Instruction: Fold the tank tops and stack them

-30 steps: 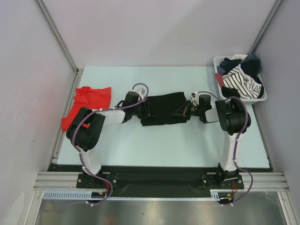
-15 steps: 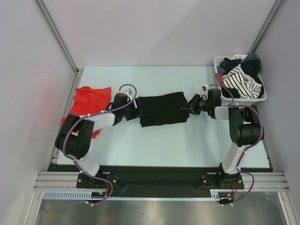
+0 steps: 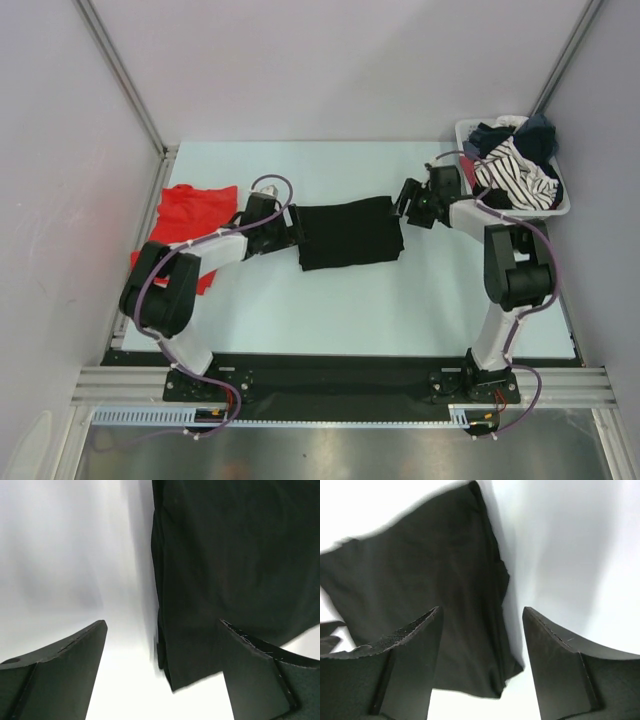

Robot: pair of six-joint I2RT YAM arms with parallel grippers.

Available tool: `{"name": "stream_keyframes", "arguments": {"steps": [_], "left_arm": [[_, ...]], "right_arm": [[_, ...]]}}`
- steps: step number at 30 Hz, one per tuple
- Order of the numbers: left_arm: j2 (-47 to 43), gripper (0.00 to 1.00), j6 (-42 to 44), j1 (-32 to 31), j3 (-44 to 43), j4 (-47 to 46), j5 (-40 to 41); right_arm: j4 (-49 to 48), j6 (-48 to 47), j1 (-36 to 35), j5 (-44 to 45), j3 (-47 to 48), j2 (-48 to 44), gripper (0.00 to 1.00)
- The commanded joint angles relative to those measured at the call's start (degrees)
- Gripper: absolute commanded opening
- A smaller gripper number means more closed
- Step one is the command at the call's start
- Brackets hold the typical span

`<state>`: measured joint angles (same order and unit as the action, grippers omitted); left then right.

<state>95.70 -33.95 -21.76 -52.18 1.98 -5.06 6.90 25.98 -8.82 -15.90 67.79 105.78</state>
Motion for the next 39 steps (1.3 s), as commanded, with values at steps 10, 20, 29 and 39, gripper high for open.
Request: {"name": "stream_keyframes", "arguments": {"steps": [10, 20, 29, 39], "left_arm": [[12.8, 0.73, -0.8, -2.8, -9.8, -0.2, -0.2], [18.6, 0.17, -0.5, -4.4, -15.0, 1.7, 0.3], [16.0, 0.01, 1.8, -4.3, -16.5, 5.6, 4.2], [4.1, 0.0, 3.6, -2.3, -13.7, 9.9, 4.9]], "right_arm": [[8.2, -4.3, -4.9, 6.1, 6.7, 9.6, 0.55], [8.8, -5.0, -6.5, 8.2, 7.3, 9.4, 0.02], [6.4, -4.8, -7.2, 4.6, 6.1, 6.7, 0.0], [4.6, -3.6, -10.3, 0.0, 7.2, 2.3, 0.0]]}}
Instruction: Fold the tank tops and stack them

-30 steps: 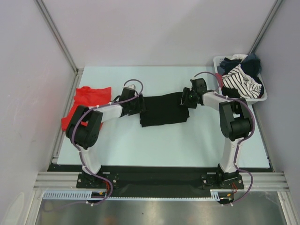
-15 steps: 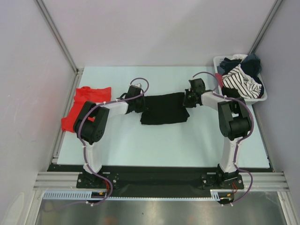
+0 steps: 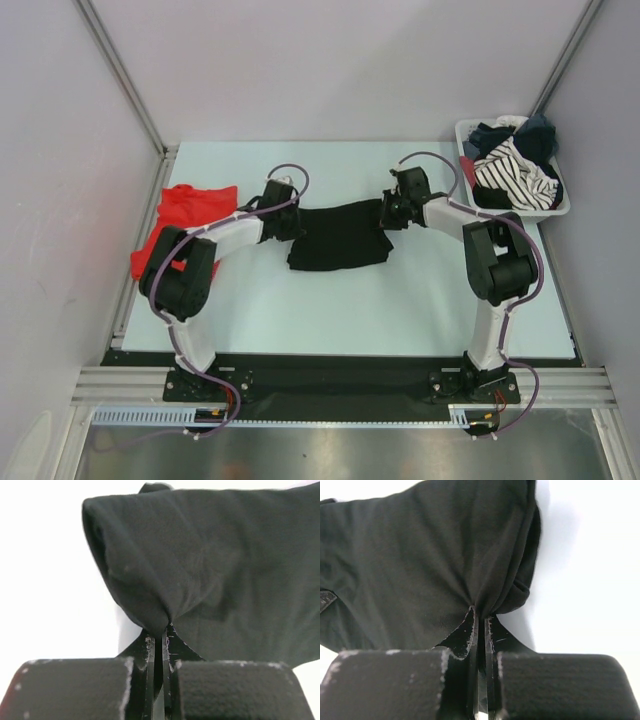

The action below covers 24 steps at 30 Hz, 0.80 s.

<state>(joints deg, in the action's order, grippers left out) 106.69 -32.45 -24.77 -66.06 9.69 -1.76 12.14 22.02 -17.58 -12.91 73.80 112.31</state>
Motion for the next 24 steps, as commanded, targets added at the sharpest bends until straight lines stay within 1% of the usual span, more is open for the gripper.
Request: {"name": "stream_keyframes", "arguments": {"steps": [1, 4, 7, 10, 15, 17, 18, 19, 20, 21, 22, 23, 24], "left_arm": [[-7.7, 0.0, 2.1, 0.8, 0.1, 3.0, 1.6], [-10.8, 0.0, 2.5, 1.0, 1.2, 4.0, 1.3], [-13.3, 0.0, 2.4, 1.0, 4.1, 3.0, 0.9], [-12.7, 0.0, 2.1, 1.1, 6.8, 2.2, 0.2], [-9.9, 0.0, 1.5, 1.1, 10.5, -0.1, -1.3], [-9.2, 0.02, 1.2, 1.1, 11.5, -1.2, -1.2], [-9.0, 0.06, 1.2, 1.1, 11.6, -1.1, -1.1], [-8.9, 0.1, 1.3, 1.1, 11.5, -1.0, -0.9], [-8.8, 0.29, 1.2, 1.1, 11.7, -0.9, -0.4], [-9.1, 0.42, 1.2, 1.1, 11.7, -0.7, 0.0], [-9.5, 0.52, 1.1, 1.2, 11.9, -0.7, 0.3], [-10.0, 0.69, 1.0, 1.1, 12.5, -1.0, 1.2], [-10.9, 0.75, 1.1, 1.1, 12.8, -1.1, 1.6]], "right_arm": [[-0.5, 0.4, -1.5, -3.2, 1.8, -4.9, 0.0], [0.2, 0.7, -1.7, -3.9, 2.2, -6.0, 0.0], [1.0, 0.9, -1.7, -3.6, 1.8, -6.6, 0.0], [2.0, 1.4, -1.8, -3.1, 0.6, -6.4, 0.0], [0.7, 1.8, -2.3, -1.2, -3.7, -6.1, 0.13], [1.0, 1.7, -2.4, -0.2, -4.3, -5.9, 0.22], [1.2, 1.7, -2.4, 0.4, -4.7, -6.0, 0.28], [1.5, 1.6, -2.5, 1.1, -4.7, -6.1, 0.39], [2.4, 1.6, -2.5, 3.0, -4.6, -6.1, 0.44], [2.9, 1.5, -2.5, 3.8, -4.3, -6.3, 0.49], [3.1, 1.3, -2.5, 4.5, -4.2, -6.4, 0.6], [3.4, 0.9, -2.5, 5.8, -3.9, -6.3, 0.65], [3.6, 0.7, -2.5, 6.3, -3.6, -6.2, 0.7]]}}
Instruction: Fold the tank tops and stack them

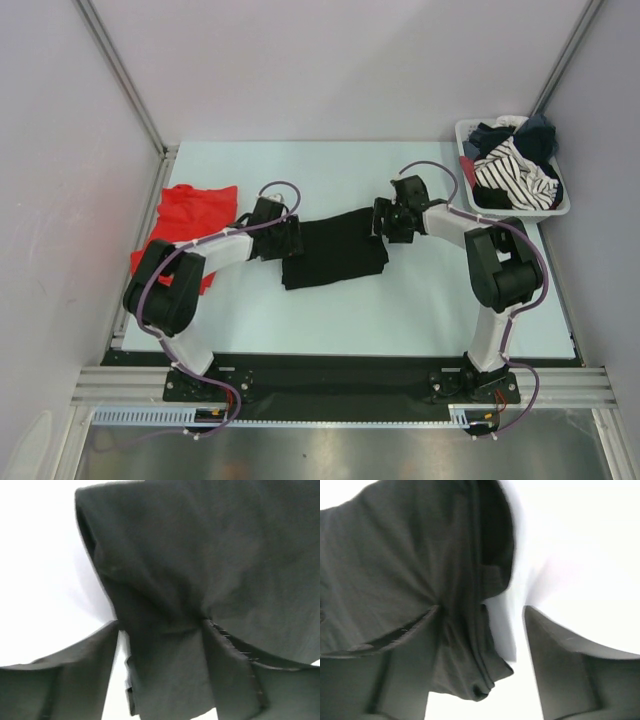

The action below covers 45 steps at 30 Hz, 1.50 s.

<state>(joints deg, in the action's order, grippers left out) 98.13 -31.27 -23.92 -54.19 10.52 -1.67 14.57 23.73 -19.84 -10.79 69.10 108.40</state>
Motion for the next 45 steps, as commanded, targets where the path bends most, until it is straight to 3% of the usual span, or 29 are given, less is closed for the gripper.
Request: {"name": "stream_keyframes", "arguments": {"steps": [1, 6, 9, 13, 15, 18, 21, 22, 23, 25, 27, 32, 37, 45], "left_arm": [[-2.7, 0.79, -0.2, 0.4, 1.1, -2.0, 1.6], [-1.5, 0.99, -0.5, 1.5, -0.2, -2.3, 1.5], [1.3, 1.0, -0.6, 1.5, -2.6, -2.7, 1.1], [5.6, 0.99, -1.3, 1.5, -5.4, -2.8, 1.1], [7.7, 0.92, -1.8, 1.7, -5.9, -3.4, 1.1], [10.2, 0.72, -2.9, 1.6, -5.7, -5.2, -0.4], [12.3, 0.52, -3.8, 1.6, -6.5, -6.2, -1.2], [12.8, 0.46, -3.9, 1.7, -7.0, -6.3, -1.1], [13.1, 0.31, -3.7, 1.9, -7.8, -6.2, -1.1], [13.8, 0.17, -3.5, 2.3, -8.6, -6.1, -1.1], [13.5, 0.04, -3.2, 3.2, -8.6, -6.4, -1.8], [8.1, 0.0, -1.6, 5.2, -7.2, -5.8, -0.8], [1.3, 0.0, -0.4, 6.1, -5.8, -3.5, -0.7], [-15.8, 0.0, -0.5, 10.7, -2.3, 2.0, -0.3]], "right_arm": [[1.3, -1.3, -0.3, 4.2, 2.0, -1.9, 0.75], [0.8, -2.4, -0.6, 3.1, 5.8, 2.1, 0.79], [1.5, -2.9, -2.2, 4.4, 8.3, 4.9, 0.78], [2.6, -2.9, -3.6, 5.3, 10.4, 7.9, 0.64], [1.8, -2.5, -3.6, 4.0, 10.6, 9.1, 0.59], [0.6, -1.9, -3.8, 2.5, 11.1, 10.5, 0.57], [-1.0, -1.3, -4.4, 0.9, 12.1, 12.1, 0.47], [-1.4, -1.1, -4.7, 0.4, 13.2, 12.6, 0.37], [-1.8, -1.0, -4.8, -0.5, 14.1, 13.2, 0.28], [-1.1, 0.0, -5.1, -1.3, 17.4, 15.3, 0.12], [-2.0, 0.6, -5.6, -2.7, 18.3, 16.0, 0.08], [-10.2, 3.0, -6.3, -7.7, 16.5, 13.7, 0.0], [-16.8, 7.7, -6.4, -13.7, 18.4, 12.5, 0.0], [-15.5, 7.5, -9.6, -19.0, 28.6, 13.1, 0.0]]}}
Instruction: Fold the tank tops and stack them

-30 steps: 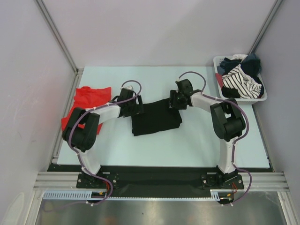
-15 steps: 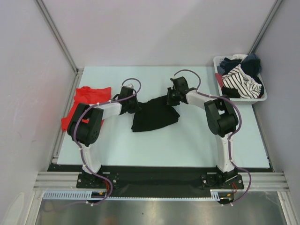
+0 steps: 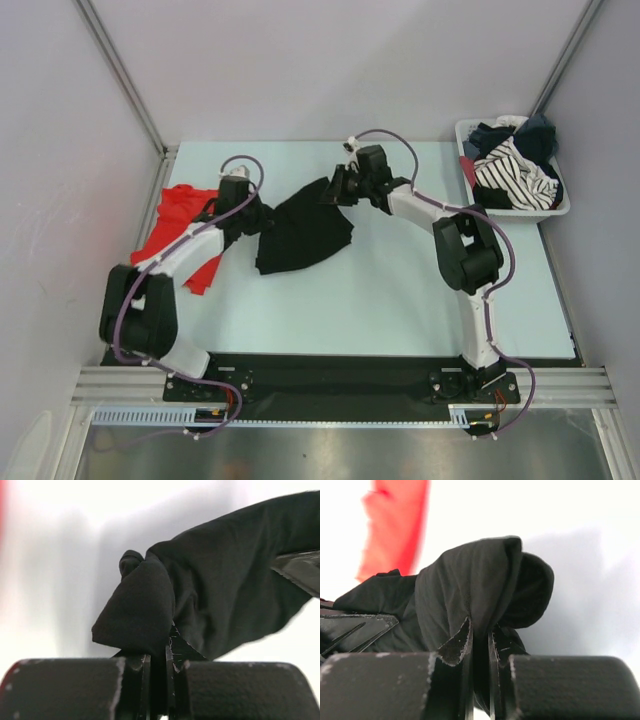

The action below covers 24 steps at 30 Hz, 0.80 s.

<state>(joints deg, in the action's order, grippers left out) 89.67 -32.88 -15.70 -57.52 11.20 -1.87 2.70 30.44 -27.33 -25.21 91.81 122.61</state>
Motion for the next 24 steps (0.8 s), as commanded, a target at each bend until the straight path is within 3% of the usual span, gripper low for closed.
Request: {"name": "stream_keyframes", "arguments": {"steps": [1, 9, 14, 24], "left_arm": [[-8.6, 0.0, 1.1, 3.8, 1.4, 1.6, -0.4], [-18.6, 0.0, 0.4, 9.4, 3.9, 5.1, -1.4], [-26.0, 0.0, -0.6, 16.9, 6.0, 7.1, -4.2], [-37.6, 0.0, -3.1, 31.4, 14.5, 8.3, -9.5]], "right_arm": [[-3.3, 0.9, -2.5, -6.0, 9.0, -0.4, 0.0], [-3.1, 4.9, -6.4, -7.6, 25.4, 7.3, 0.0], [-2.2, 8.0, -9.8, -7.4, 38.1, 15.6, 0.0], [-29.1, 28.2, -14.6, -2.8, 49.5, 31.0, 0.0]]}}
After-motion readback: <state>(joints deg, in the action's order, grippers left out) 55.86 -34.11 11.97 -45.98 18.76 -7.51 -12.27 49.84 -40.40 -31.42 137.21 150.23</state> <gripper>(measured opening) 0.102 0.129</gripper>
